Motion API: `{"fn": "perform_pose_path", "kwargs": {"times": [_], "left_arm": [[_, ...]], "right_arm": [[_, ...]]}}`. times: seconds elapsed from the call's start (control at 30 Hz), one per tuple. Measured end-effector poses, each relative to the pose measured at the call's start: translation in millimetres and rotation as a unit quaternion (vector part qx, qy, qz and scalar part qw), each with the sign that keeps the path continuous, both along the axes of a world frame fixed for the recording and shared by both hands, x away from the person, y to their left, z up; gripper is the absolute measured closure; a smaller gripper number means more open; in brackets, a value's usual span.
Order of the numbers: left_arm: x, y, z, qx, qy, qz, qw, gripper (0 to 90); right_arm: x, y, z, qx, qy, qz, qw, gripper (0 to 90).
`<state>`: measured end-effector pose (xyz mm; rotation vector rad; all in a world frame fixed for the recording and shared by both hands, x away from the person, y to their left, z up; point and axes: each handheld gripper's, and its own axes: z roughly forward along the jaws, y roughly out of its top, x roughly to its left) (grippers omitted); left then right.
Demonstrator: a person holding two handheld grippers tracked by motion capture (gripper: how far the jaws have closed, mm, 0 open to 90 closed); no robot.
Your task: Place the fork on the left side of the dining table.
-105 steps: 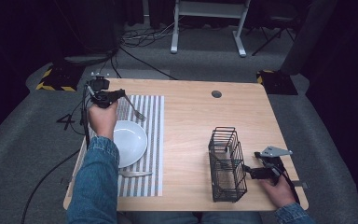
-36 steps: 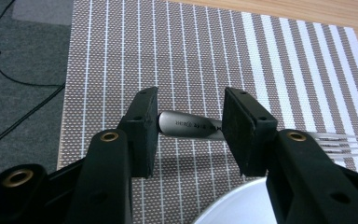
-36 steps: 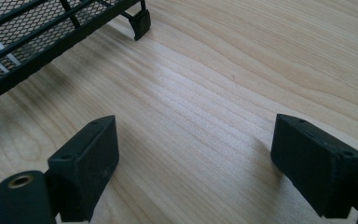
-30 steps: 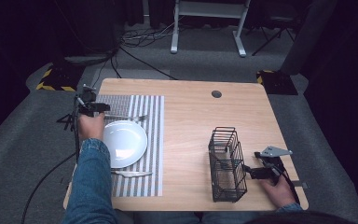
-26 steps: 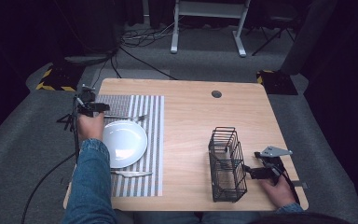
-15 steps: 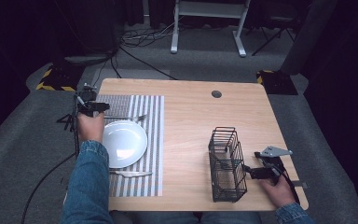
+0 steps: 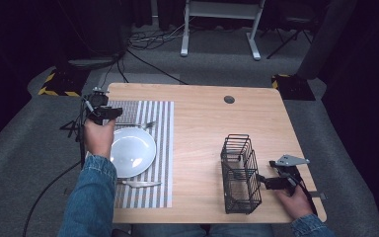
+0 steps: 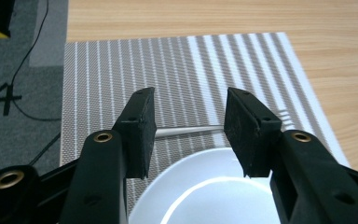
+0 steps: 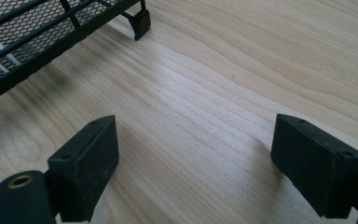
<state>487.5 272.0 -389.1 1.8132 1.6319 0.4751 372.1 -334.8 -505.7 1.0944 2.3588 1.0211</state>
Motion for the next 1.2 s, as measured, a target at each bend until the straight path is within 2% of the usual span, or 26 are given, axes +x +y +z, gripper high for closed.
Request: {"fn": "perform_pose_path", "kwargs": {"times": [0.1,0.13,0.23,0.33,0.37,0.4,0.53,0.57,0.6,0.67,0.8,0.9,1.03,1.1,1.13,1.2], "left_arm": [[-12.1,-8.8,11.1,0.008,-0.015,-0.017,0.9997,53.5],[-12.1,-8.8,11.1,0.008,-0.015,-0.017,0.9997,53.4],[-27.2,-15.9,24.4,0.002,-0.031,-0.037,0.9988,53.2],[-33.8,-19.6,29.1,0.003,-0.037,-0.043,0.9984,52.6],[-43.1,-26.8,33.6,0.007,-0.048,-0.052,0.9975,52.6],[-43.1,-26.8,33.6,0.007,-0.048,-0.052,0.9975,52.5],[-64.5,-45.4,41.6,0.018,-0.062,-0.080,0.9947,51.8],[-64.5,-45.4,41.6,0.018,-0.062,-0.080,0.9947,51.6],[-72.7,-50.2,44.6,0.010,-0.061,-0.090,0.9940,51.1],[-79.6,-53.5,46.4,0.003,-0.060,-0.099,0.9933,50.6],[-94.9,-57.8,48.5,-0.032,-0.059,-0.114,0.9913,49.4],[-103.4,-62.6,48.2,-0.038,-0.059,-0.121,0.9901,48.8],[-115.7,-70.5,47.5,-0.043,-0.068,-0.139,0.9870,47.7],[-121.7,-75.9,46.3,-0.047,-0.071,-0.154,0.9845,47.0],[-121.7,-75.9,46.3,-0.047,-0.071,-0.154,0.9845,47.1],[-127.5,-81.8,45.0,-0.075,-0.071,-0.173,0.9795,47.1]], "right_arm": [[0.0,0.0,0.0,0.000,0.000,0.000,1.0000,15.3],[0.0,0.0,0.0,0.000,0.000,0.000,1.0000,15.3],[0.0,0.0,0.0,0.000,0.000,0.000,1.0000,15.3],[0.1,0.0,0.0,0.000,0.000,0.000,1.0000,15.3],[0.3,0.0,0.0,0.000,0.000,0.001,1.0000,15.3],[0.3,0.0,0.0,0.000,0.000,0.001,1.0000,15.3],[0.4,0.0,0.0,0.000,0.000,0.001,1.0000,15.3],[0.4,0.1,0.0,0.000,0.000,0.001,1.0000,15.3],[0.5,0.1,0.0,-0.001,0.000,0.001,1.0000,15.3],[0.6,0.3,0.0,0.000,0.000,0.000,1.0000,15.3],[0.6,0.4,0.0,0.000,0.000,0.000,1.0000,15.3],[0.6,0.4,0.0,0.000,0.000,0.000,1.0000,15.3],[0.6,0.4,0.0,0.000,0.000,0.000,1.0000,15.3],[0.6,0.4,0.0,0.000,0.000,0.000,1.0000,15.3],[0.6,0.4,0.0,0.000,0.000,0.000,1.0000,15.3],[0.6,0.4,0.0,0.000,0.000,0.000,1.0000,15.3]]}}
